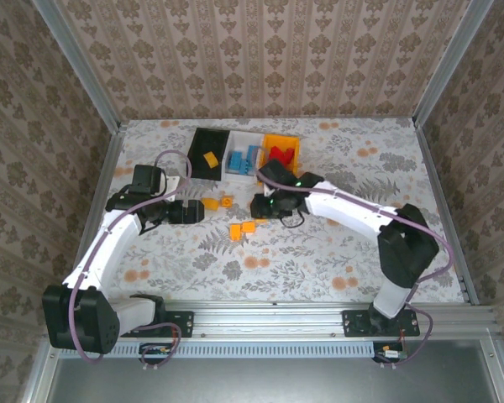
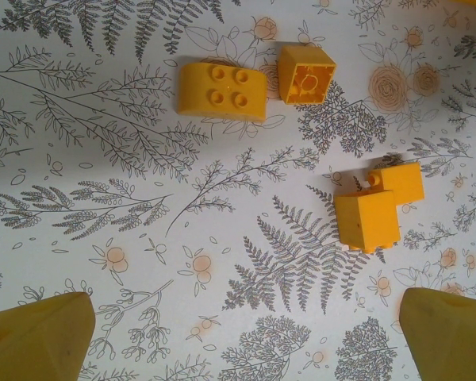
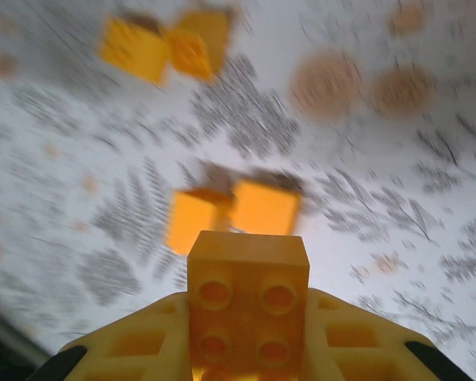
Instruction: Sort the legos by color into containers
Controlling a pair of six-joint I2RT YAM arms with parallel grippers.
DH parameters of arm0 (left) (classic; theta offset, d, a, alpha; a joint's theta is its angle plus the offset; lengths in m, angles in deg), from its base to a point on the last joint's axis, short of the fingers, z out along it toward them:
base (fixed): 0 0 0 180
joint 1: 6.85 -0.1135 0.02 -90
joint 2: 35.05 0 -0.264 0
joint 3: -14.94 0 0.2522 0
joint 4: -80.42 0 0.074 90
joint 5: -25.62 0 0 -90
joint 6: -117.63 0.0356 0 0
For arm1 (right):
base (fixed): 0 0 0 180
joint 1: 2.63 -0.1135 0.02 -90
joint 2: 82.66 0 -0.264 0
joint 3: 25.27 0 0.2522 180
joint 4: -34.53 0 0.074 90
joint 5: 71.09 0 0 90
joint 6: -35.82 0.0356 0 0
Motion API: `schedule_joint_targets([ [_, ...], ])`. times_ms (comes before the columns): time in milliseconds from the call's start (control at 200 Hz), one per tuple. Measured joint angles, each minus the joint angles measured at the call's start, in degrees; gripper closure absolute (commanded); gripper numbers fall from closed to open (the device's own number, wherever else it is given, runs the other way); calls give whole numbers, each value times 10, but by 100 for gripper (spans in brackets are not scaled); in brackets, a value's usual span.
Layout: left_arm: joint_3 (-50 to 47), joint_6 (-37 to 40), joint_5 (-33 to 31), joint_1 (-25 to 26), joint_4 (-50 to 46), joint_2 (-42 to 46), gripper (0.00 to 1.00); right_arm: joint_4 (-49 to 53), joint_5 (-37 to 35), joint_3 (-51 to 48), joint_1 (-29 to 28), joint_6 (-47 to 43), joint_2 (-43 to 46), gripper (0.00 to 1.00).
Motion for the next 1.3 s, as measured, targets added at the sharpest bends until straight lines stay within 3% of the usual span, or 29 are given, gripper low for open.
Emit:
schedule_joint_targets([
  [280, 0, 0, 0, 0, 0, 1, 0, -156, 147, 112, 64, 78, -28, 71],
  [540, 0, 0, 0, 0, 0, 1, 0, -245, 203, 289, 65, 131, -171, 72],
  [760, -3, 0, 0, 0, 0, 1, 0, -229, 215, 469, 63, 145, -331, 73],
  [1045, -3, 0, 2, 1, 2, 1, 0, -137, 189, 693, 60, 120, -494, 74],
  [1300, -3, 0, 2, 6, 2, 1, 0, -94, 110, 734, 59, 87, -541, 69],
])
